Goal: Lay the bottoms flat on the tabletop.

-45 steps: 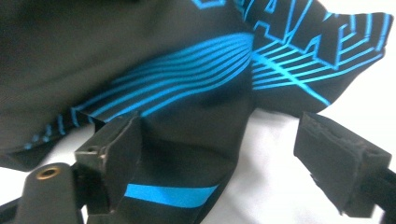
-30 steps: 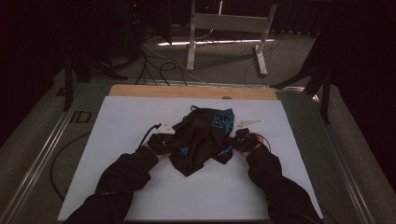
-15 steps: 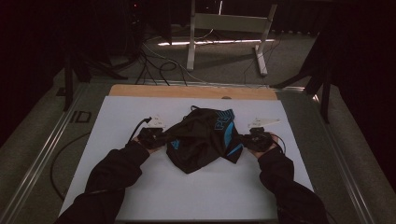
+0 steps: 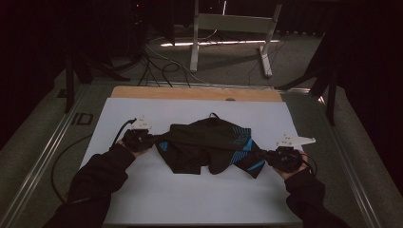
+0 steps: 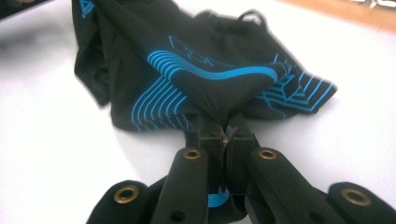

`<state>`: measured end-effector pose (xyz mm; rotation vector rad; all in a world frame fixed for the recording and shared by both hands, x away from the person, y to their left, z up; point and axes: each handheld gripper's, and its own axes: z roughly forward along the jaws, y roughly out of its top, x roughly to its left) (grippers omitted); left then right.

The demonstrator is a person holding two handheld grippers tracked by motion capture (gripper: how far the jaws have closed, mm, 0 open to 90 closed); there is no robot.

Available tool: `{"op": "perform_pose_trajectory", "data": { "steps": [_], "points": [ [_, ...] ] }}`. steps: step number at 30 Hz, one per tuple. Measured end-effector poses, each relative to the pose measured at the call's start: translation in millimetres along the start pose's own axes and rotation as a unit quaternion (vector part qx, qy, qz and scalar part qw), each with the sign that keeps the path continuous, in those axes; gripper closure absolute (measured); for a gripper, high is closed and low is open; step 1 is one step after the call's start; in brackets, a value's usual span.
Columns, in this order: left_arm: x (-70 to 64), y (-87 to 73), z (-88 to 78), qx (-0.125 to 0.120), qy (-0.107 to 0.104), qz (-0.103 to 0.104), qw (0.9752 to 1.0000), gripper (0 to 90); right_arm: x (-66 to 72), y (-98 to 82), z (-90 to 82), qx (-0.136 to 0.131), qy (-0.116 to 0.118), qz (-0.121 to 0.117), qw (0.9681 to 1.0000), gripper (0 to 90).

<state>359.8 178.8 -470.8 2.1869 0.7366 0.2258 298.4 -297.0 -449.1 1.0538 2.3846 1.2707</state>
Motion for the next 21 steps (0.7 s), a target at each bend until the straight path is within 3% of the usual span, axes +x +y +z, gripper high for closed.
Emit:
{"op": "perform_pose_trajectory", "data": {
  "steps": [4, 10, 14, 21],
  "points": [
    [-14.7, -10.1, 4.0, 0.015, -0.025, 0.005, 0.9995, 89.0, 6.8, -13.5, 2.5, 0.027, -0.002, -0.012, 0.9996, 88.5],
    [-31.2, -20.4, -0.8, 0.037, -0.042, 0.017, 0.9983, 89.1, 3.0, -27.5, -0.6, 0.048, -0.009, -0.003, 0.9988, 88.4],
    [-45.6, -32.1, -1.2, 0.059, -0.061, 0.017, 0.9962, 89.0, 2.1, -42.0, -3.8, 0.060, 0.001, 0.010, 0.9982, 88.4],
    [-51.4, -44.4, 2.7, 0.075, -0.063, 0.015, 0.9950, 89.0, 3.2, -53.3, -1.3, 0.074, 0.008, 0.012, 0.9971, 88.4]
  ]
}}
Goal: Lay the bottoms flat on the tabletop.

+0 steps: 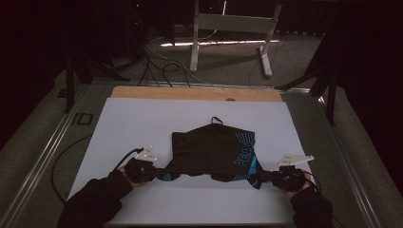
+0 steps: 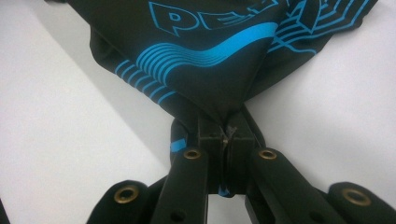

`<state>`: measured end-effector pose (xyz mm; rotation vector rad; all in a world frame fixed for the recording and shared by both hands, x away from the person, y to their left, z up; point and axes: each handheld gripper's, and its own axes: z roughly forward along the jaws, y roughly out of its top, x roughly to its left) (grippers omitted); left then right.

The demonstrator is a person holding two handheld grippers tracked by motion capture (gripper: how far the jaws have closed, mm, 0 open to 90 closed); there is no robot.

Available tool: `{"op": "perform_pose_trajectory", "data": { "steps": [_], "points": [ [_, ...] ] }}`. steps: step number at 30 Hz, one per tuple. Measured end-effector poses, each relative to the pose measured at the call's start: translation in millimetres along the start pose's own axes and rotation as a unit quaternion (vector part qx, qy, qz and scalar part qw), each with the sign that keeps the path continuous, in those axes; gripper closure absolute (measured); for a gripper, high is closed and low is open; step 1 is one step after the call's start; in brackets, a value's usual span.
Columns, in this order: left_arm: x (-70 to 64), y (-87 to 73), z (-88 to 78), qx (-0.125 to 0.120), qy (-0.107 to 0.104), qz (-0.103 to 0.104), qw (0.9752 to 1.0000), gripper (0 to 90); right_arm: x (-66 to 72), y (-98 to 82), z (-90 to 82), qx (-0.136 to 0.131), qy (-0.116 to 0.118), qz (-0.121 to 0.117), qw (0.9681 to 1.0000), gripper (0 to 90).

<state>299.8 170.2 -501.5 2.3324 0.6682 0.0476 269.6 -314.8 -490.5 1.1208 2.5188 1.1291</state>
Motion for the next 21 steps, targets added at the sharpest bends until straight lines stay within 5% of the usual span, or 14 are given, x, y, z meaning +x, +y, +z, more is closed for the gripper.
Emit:
{"op": "perform_pose_trajectory", "data": {
  "steps": [4, 9, 21],
  "points": [
    [4.0, -2.7, 3.9, 0.007, 0.008, -0.005, 0.9999, 88.8, 0.7, -0.4, 2.8, 0.001, 0.002, 0.006, 1.0000, 88.4],
    [7.5, -5.3, 8.0, 0.009, 0.007, -0.013, 0.9998, 88.7, -3.1, -5.4, 14.8, 0.038, -0.001, 0.003, 0.9993, 88.2],
    [7.3, -4.6, 4.3, -0.006, -0.020, -0.020, 0.9996, 81.5, 1.8, 0.1, 9.1, 0.029, 0.006, 0.000, 0.9996, 84.7]
  ]
}}
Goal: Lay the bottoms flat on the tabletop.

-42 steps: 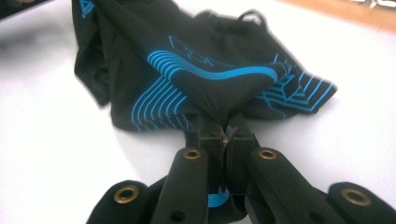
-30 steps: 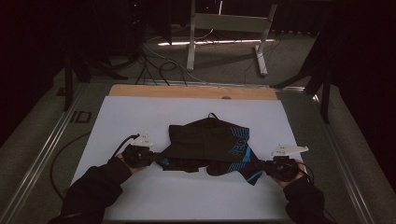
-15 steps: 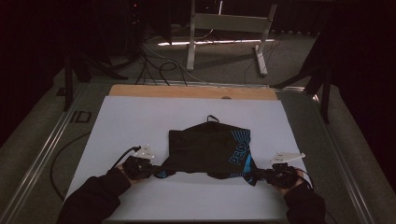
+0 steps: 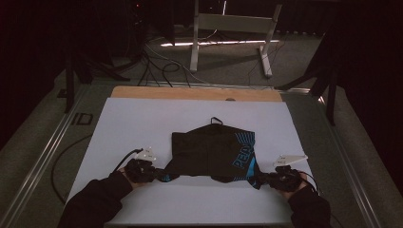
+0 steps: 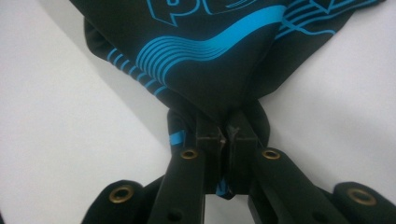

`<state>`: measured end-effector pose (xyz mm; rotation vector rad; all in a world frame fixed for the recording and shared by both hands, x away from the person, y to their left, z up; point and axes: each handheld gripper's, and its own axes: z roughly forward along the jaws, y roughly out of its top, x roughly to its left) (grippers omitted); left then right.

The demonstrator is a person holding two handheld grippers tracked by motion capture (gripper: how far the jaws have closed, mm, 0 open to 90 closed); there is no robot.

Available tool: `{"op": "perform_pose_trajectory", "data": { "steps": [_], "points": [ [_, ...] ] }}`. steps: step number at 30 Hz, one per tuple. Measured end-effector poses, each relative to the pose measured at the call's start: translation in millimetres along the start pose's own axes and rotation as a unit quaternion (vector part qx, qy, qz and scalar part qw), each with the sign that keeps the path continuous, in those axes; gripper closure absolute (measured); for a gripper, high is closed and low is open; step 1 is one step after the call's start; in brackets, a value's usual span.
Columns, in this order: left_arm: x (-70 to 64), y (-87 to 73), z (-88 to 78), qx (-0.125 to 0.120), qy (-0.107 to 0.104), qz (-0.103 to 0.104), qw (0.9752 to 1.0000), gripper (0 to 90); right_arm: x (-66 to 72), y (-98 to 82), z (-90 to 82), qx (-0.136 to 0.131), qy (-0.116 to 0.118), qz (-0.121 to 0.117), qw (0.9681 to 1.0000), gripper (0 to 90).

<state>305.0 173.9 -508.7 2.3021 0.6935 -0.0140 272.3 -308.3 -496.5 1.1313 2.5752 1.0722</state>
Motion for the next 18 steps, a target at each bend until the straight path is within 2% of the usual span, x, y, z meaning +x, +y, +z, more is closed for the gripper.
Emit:
{"op": "perform_pose_trajectory", "data": {
  "steps": [1, 3, 4, 5, 6, 7, 8, 9, 10, 11, 12, 13, 16, 17, 18],
  "points": [
    [-0.3, 0.6, -1.2, -0.002, 0.000, -0.001, 1.0000, 80.2, 0.7, 0.8, -1.4, 0.000, -0.001, -0.003, 1.0000, 81.3],
    [-1.3, 2.2, -6.4, -0.018, -0.015, -0.007, 0.9997, 70.1, 3.0, 3.2, -7.8, -0.020, 0.005, 0.003, 0.9998, 69.0],
    [-1.3, 2.2, -6.4, -0.018, -0.015, -0.007, 0.9997, 64.8, 3.0, 3.2, -7.8, -0.020, 0.005, 0.003, 0.9998, 69.0],
    [-2.0, 3.2, -7.8, -0.018, -0.018, -0.006, 0.9996, 59.1, 4.5, 5.4, -12.5, -0.033, 0.005, 0.003, 0.9994, 58.9],
    [-3.5, 4.1, -9.1, -0.022, -0.017, -0.006, 0.9996, 59.1, 4.5, 5.4, -12.5, -0.033, 0.005, 0.003, 0.9994, 58.9],
    [-5.8, 6.7, -11.8, -0.029, -0.026, -0.006, 0.9992, 50.6, 5.9, 8.1, -16.4, -0.045, 0.010, 0.003, 0.9989, 53.8],
    [-5.8, 6.7, -11.8, -0.029, -0.026, -0.006, 0.9992, 47.2, 5.9, 8.1, -16.4, -0.045, 0.010, 0.003, 0.9989, 53.8],
    [-7.6, 8.2, -13.3, -0.032, -0.028, -0.001, 0.9991, 47.2, 6.6, 9.5, -18.2, -0.050, 0.016, 0.000, 0.9986, 49.1],
    [-9.5, 9.6, -14.2, -0.035, -0.030, 0.003, 0.9990, 43.9, 7.6, 11.2, -19.5, -0.053, 0.021, 0.003, 0.9983, 44.9],
    [-13.4, 12.3, -16.0, -0.037, -0.038, 0.011, 0.9986, 36.5, 10.0, 14.3, -22.2, -0.060, 0.024, -0.004, 0.9979, 39.1],
    [-13.4, 12.3, -16.0, -0.037, -0.038, 0.011, 0.9986, 33.8, 10.0, 14.3, -22.2, -0.060, 0.024, -0.004, 0.9979, 39.1],
    [-16.6, 14.6, -16.9, -0.036, -0.042, 0.018, 0.9983, 30.8, 12.9, 17.3, -24.5, -0.068, 0.026, -0.003, 0.9973, 32.0],
    [-18.0, 16.4, -17.7, -0.035, -0.045, 0.016, 0.9983, 24.7, 15.1, 19.9, -26.5, -0.073, 0.031, -0.005, 0.9968, 25.4],
    [-18.3, 17.0, -18.0, -0.035, -0.043, 0.014, 0.9983, 19.2, 17.5, 22.2, -28.7, -0.081, 0.026, -0.010, 0.9963, 16.2],
    [-18.1, 17.7, -18.4, -0.034, -0.042, 0.010, 0.9985, 15.3, 17.5, 22.2, -28.7, -0.081, 0.026, -0.010, 0.9963, 16.2]
  ]
}}
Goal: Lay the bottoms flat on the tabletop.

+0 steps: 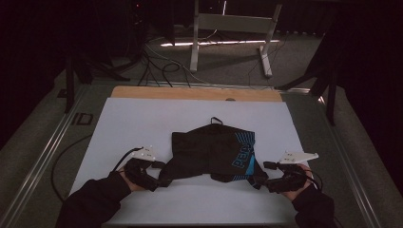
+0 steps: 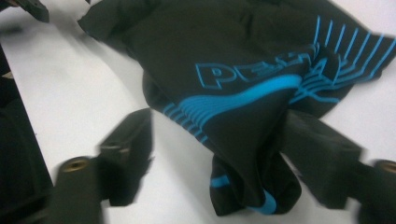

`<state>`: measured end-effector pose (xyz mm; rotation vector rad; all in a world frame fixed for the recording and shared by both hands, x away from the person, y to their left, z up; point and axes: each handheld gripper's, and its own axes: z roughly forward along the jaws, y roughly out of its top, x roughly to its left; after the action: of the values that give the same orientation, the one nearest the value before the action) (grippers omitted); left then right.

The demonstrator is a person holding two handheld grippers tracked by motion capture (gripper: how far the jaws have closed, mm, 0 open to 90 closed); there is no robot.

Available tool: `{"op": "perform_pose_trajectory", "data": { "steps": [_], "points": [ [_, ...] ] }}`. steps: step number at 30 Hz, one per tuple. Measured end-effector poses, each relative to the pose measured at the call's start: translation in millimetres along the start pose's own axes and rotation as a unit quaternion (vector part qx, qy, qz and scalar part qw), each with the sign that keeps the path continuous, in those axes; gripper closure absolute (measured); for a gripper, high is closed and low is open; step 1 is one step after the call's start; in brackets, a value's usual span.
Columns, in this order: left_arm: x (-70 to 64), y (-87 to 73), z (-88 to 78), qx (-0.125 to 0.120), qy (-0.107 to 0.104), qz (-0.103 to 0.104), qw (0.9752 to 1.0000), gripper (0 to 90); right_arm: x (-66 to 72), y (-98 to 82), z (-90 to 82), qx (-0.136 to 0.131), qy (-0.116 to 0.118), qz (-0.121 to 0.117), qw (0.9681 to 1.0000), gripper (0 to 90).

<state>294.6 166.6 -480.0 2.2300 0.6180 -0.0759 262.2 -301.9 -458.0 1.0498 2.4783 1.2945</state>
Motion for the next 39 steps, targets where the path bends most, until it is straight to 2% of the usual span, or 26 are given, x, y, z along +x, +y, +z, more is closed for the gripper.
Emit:
{"op": "perform_pose_trajectory", "data": {
  "steps": [1, 2, 4, 6, 7, 8, 12, 16, 24, 31, 39],
  "points": [
    [0.2, 0.7, -0.5, 0.001, 0.001, -0.004, 1.0000, 14.4, 0.6, 2.7, -2.6, -0.008, 0.002, -0.004, 1.0000, 10.7],
    [0.3, 1.4, -1.3, 0.001, 0.006, -0.006, 1.0000, 14.4, 0.6, 2.7, -2.6, -0.008, 0.002, -0.004, 1.0000, 10.7],
    [1.4, 3.2, -3.5, -0.003, 0.004, -0.011, 0.9999, 9.3, 0.3, 5.4, -4.9, -0.014, 0.006, -0.007, 0.9998, 9.0],
    [2.1, 6.0, -6.5, -0.003, 0.005, -0.009, 0.9999, 1.2, -0.1, 9.0, -7.3, -0.021, 0.001, -0.004, 0.9998, 9.0],
    [2.1, 6.0, -6.5, -0.003, 0.005, -0.009, 0.9999, 1.2, -1.6, 10.8, -8.8, -0.024, 0.005, -0.007, 0.9997, 9.0],
    [2.5, 11.4, -10.1, 0.003, 0.020, -0.009, 0.9998, 0.4, -1.9, 14.6, -11.0, -0.028, -0.002, -0.010, 0.9996, 9.0],
    [2.7, 22.0, -15.9, 0.004, 0.031, 0.003, 0.9995, 0.2, -3.3, 23.5, -14.2, -0.034, -0.005, -0.018, 0.9993, 9.0],
    [5.1, 32.4, -20.8, -0.006, 0.028, 0.008, 0.9995, 0.2, -6.6, 32.7, -15.3, -0.040, -0.009, -0.024, 0.9989, 9.1],
    [16.1, 50.8, -24.0, -0.010, 0.042, 0.010, 0.9990, 0.2, -18.1, 49.5, -10.6, -0.047, -0.021, -0.030, 0.9982, 9.1],
    [32.0, 64.8, -18.8, -0.011, 0.051, -0.005, 0.9986, 0.2, -30.9, 63.7, -0.3, -0.054, -0.028, -0.030, 0.9977, 9.1],
    [44.5, 72.7, -9.9, -0.012, 0.061, -0.021, 0.9978, 0.2, -45.7, 74.8, 14.7, -0.059, -0.042, -0.025, 0.9970, 9.1]
  ]
}}
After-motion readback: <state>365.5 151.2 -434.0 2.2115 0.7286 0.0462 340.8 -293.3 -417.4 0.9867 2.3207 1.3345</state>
